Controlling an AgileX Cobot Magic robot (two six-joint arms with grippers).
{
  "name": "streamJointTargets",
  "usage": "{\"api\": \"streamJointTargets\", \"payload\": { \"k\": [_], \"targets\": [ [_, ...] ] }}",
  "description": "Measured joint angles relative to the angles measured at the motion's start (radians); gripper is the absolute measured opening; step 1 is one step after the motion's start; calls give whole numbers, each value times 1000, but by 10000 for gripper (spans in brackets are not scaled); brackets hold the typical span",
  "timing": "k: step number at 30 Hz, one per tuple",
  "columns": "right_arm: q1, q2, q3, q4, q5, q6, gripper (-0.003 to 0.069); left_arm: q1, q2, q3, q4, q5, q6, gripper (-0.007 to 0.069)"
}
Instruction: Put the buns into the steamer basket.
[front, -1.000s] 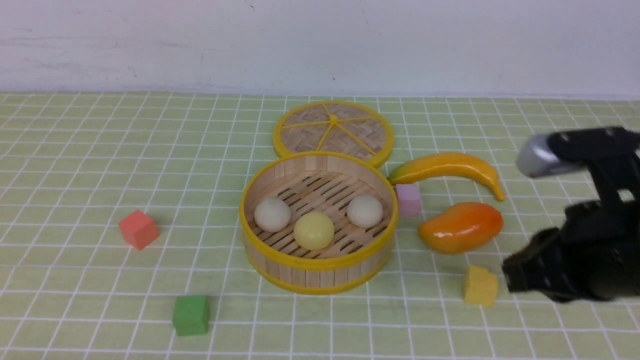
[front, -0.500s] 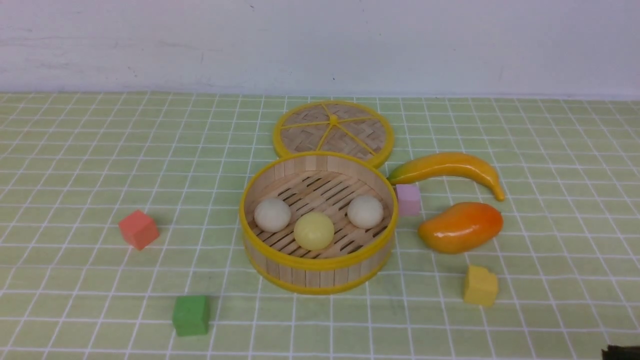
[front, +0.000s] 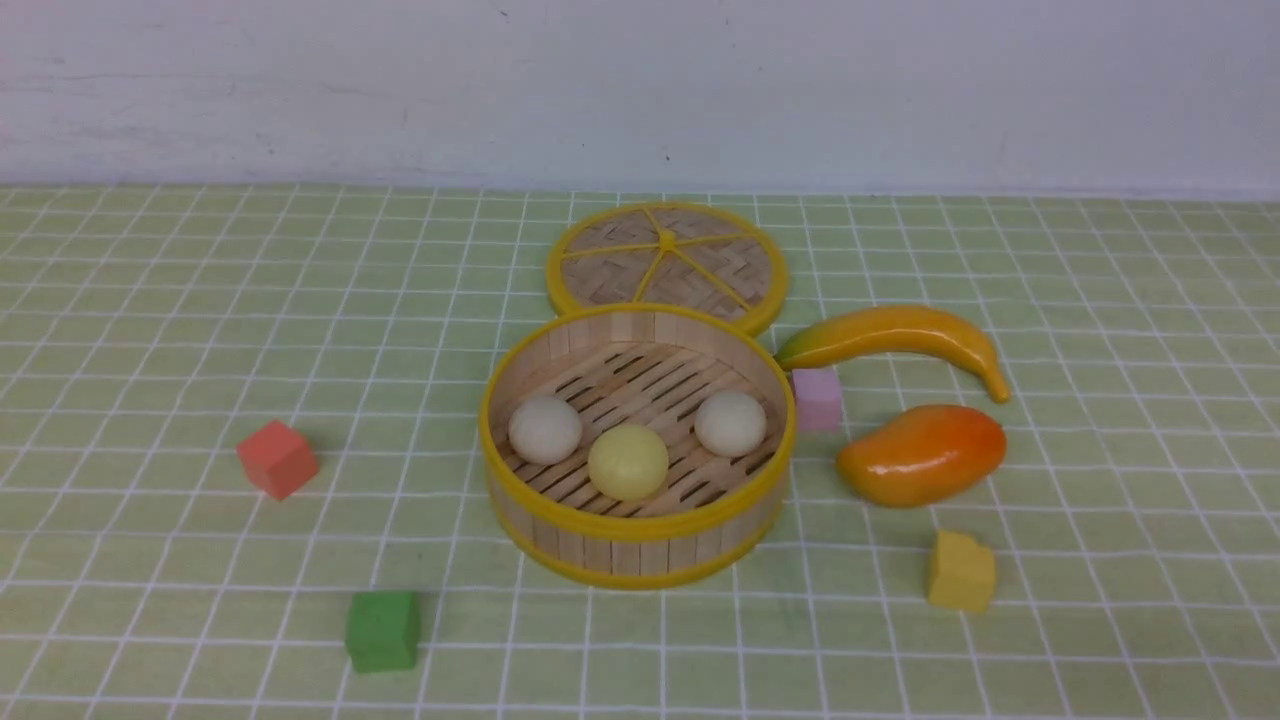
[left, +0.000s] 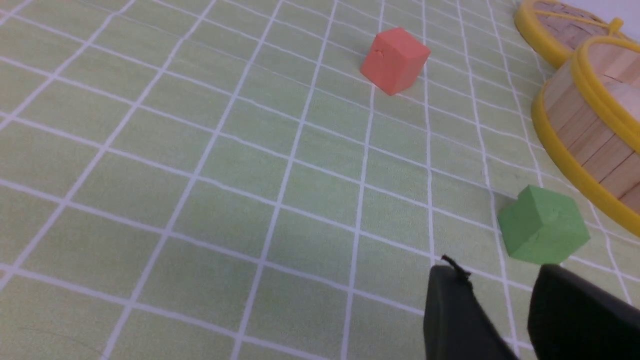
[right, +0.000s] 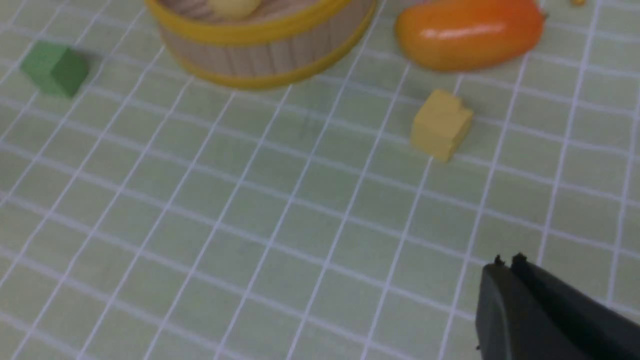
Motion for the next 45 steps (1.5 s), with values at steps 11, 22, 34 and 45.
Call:
{"api": "streamJointTargets", "payload": {
  "k": [11, 22, 34, 45],
  "targets": [
    [-219, -316, 377, -48, -293, 0, -2, 0, 0, 0, -1, 0, 0, 227],
    [-326, -456, 565, -68, -362, -1, 3, -1, 0, 0, -2, 0, 0, 228],
    [-326, -456, 566, -72, -366, -1, 14, -1, 0, 0, -2, 0, 0, 235],
    [-326, -456, 566, -72, -366, -1, 22, -1, 0, 0, -2, 0, 0, 237]
  ]
}}
